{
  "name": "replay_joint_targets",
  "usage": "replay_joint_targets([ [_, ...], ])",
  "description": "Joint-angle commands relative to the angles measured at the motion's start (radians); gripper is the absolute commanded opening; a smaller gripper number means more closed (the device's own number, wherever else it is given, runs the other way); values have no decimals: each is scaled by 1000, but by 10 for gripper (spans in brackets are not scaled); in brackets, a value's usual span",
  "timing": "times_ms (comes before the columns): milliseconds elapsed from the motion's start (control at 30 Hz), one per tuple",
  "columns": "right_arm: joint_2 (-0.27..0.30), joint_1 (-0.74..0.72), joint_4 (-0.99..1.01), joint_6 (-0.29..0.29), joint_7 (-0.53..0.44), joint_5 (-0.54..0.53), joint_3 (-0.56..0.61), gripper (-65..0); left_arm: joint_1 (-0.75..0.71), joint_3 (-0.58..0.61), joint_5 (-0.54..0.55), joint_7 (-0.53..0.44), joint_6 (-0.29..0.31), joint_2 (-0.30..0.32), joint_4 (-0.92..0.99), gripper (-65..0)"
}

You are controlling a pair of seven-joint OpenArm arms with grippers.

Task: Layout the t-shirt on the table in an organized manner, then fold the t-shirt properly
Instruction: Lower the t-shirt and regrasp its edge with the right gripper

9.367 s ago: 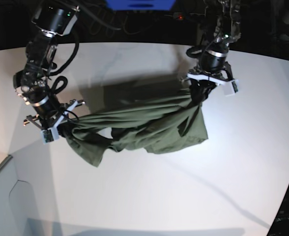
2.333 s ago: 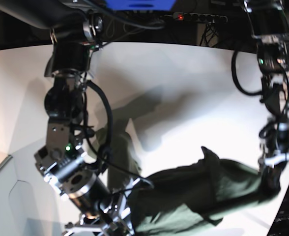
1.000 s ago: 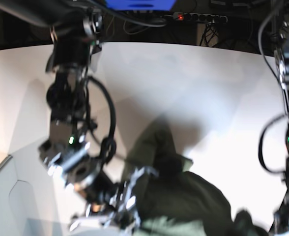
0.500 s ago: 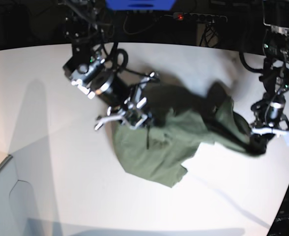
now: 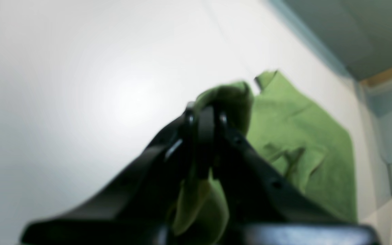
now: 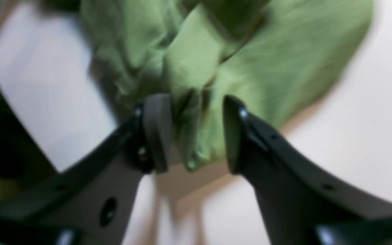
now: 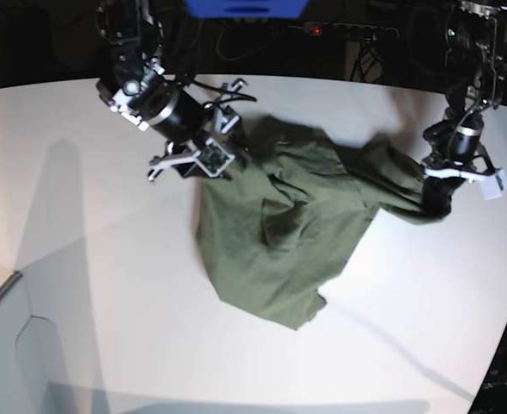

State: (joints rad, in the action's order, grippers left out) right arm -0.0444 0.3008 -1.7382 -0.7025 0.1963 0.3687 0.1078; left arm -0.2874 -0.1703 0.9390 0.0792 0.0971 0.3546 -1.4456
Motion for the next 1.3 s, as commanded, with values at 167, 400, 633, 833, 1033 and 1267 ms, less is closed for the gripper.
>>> replay_joint_targets([
  [167, -28, -53, -119, 4, -33, -26, 11, -296, -19, -4, 2, -22, 10, 16, -19, -648],
  [400, -113, -271, 59, 4, 193, -24, 11, -265, -36, -8, 2, -22, 10, 16, -19, -648],
  [633, -113, -455, 373, 4, 312, -63, 45, -266, -37, -5, 2, -22, 10, 16, -19, -648],
  [833, -113, -452, 395, 4, 311, -101, 146, -265, -36, -7, 2, -22, 10, 16, -19, -648],
  [1033, -113, -437, 418, 4, 311, -99, 204, -265, -36, -8, 2, -22, 10, 16, -19, -648],
  [1267, -113, -461, 516, 4, 300, -99, 195, -265, -37, -7, 2, -22, 10, 14, -17, -648],
])
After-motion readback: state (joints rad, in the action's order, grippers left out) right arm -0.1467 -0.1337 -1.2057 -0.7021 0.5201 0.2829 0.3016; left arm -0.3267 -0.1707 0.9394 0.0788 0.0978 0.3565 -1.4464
